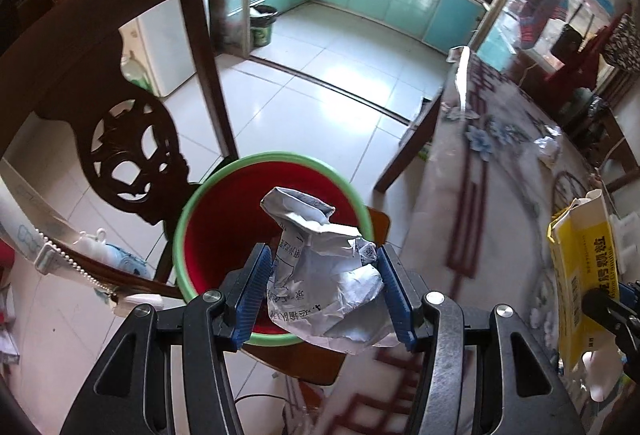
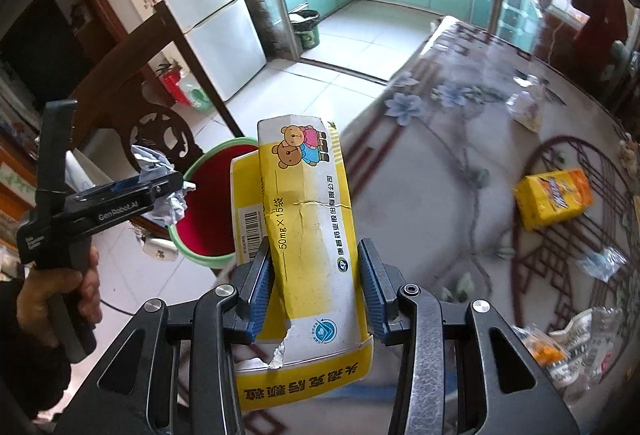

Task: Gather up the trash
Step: 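Carry both items over the red bucket and open both grippers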

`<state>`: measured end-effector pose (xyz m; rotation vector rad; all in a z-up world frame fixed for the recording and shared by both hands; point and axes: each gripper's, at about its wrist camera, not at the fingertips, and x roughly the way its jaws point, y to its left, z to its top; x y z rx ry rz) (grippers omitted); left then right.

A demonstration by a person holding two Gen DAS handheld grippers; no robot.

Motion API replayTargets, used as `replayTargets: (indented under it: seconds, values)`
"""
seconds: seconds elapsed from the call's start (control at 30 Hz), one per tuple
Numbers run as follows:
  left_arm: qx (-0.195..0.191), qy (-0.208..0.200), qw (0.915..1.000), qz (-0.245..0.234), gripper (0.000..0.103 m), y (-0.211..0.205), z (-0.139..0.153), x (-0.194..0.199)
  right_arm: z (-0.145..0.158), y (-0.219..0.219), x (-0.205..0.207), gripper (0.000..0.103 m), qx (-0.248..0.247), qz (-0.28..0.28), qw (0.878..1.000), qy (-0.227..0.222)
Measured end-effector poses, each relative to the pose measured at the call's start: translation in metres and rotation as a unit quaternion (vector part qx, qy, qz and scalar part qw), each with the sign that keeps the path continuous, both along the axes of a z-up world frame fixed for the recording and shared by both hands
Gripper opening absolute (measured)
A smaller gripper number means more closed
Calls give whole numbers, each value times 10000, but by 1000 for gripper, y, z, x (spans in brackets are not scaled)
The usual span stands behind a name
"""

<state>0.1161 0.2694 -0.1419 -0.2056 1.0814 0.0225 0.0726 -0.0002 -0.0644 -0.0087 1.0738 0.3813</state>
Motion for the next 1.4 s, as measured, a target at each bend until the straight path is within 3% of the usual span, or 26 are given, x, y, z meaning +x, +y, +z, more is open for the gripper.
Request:
replayTargets:
  seconds: [0.53, 1.1, 1.2, 1.27, 1.4]
  values:
    - [80, 217, 9993, 299, 54, 52, -27, 23, -31, 73, 44, 39, -110, 557, 9979, 310]
    - [230, 385, 9980, 441, 57, 65, -40, 50, -42, 93, 60, 41, -192, 707, 9966, 389]
    - [233, 415, 9975, 524, 61, 69, -40, 53, -38, 93, 61, 47, -123, 717, 9969, 296]
    - [265, 431, 9972, 542, 62, 70, -40, 53, -33, 91, 61, 58, -91, 709, 9972, 199]
    - [308, 445, 9970, 548, 64, 66, -36, 53, -27, 89, 59, 59, -78, 745, 9972, 87]
